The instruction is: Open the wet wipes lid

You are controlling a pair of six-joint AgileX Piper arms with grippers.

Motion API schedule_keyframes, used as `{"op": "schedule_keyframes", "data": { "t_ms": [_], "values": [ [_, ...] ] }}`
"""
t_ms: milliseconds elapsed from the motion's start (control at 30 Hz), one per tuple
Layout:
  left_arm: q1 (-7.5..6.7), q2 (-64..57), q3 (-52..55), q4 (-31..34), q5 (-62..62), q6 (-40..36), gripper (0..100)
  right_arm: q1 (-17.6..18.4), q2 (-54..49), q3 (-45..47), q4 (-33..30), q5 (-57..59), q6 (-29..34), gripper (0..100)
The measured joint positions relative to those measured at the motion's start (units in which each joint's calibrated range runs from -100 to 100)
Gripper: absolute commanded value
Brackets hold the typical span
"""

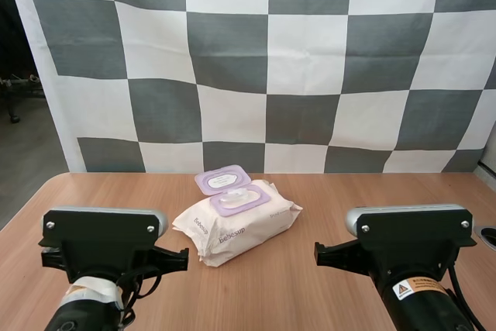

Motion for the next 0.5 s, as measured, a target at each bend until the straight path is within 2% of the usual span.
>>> {"op": "schedule_keyframes", "data": {
  "t_ms": [100, 500],
  "values": [
    [-0.93, 0.0, 0.0, 0.0, 0.0, -2.05, 0, 0.0, 0.0, 0.0, 0.0, 3.68, 0.0, 0],
    [-0.93, 0.0, 0.0, 0.02, 0.19, -2.16, 0, 0.0, 0.0, 0.0, 0.17, 3.87, 0.0, 0]
  ]
}}
